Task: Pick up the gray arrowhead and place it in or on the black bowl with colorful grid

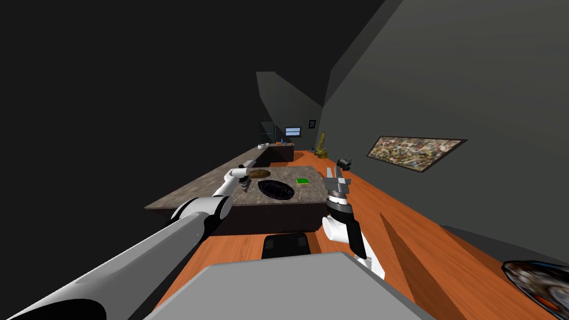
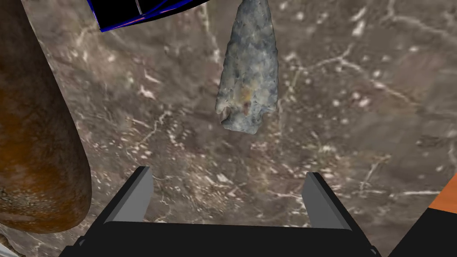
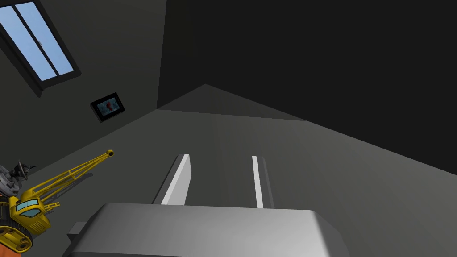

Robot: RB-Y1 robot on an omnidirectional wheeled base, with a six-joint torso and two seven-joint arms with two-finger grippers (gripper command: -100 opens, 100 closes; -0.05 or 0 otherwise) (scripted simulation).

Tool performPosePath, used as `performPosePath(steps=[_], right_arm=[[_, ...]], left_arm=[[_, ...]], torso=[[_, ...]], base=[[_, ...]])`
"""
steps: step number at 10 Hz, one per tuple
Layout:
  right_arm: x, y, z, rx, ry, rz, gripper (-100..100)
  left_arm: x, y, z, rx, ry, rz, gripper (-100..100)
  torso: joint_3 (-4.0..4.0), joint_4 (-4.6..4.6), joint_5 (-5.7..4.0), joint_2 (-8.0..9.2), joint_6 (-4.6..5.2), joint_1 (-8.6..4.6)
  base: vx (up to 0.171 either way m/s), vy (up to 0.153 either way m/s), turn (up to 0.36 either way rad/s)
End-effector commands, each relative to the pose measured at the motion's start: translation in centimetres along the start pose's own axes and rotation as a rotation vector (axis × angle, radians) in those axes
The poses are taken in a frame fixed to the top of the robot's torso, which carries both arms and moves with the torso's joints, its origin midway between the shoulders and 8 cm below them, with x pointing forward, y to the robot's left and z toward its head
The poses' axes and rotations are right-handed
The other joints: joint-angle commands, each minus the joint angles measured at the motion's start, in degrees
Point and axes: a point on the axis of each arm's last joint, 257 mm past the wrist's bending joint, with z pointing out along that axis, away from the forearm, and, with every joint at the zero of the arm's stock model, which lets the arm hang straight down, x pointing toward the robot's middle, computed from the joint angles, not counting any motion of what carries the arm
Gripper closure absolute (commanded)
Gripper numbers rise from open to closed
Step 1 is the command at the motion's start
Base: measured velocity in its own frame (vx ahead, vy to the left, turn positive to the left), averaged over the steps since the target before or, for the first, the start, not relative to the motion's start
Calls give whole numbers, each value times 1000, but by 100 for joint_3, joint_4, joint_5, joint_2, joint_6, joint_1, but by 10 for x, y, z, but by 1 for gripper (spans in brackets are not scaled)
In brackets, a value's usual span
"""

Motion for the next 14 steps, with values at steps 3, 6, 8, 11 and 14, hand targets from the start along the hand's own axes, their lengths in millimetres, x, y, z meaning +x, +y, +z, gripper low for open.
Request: performPosePath(steps=[3, 6, 8, 11, 14], right_arm=[[0, 0, 0, 0, 0, 0, 0], [0, 0, 0, 0, 0, 0, 0], [0, 0, 0, 0, 0, 0, 0], [0, 0, 0, 0, 0, 0, 0], [0, 0, 0, 0, 0, 0, 0]], left_arm=[[34, 30, 1, -138, 87, 14, -100], [56, 44, 0, -203, 135, 29, -100], [50, 41, 0, -190, 126, 25, 0], [57, 54, 22, -190, 125, 22, -100], [57, 52, 21, -188, 125, 22, 100]], torso=[[-5, -2, -1, -8, 0, -3], [1, 0, -1, 2, 0, -6], [8, 3, 0, 15, -2, 0], [7, 0, 4, 15, 3, 6], [2, -4, 7, 10, 5, 3]], base=[[68, -14, -7], [41, -21, -9], [-5, -5, 15], [8, 11, -31], [2, 2, -7]])
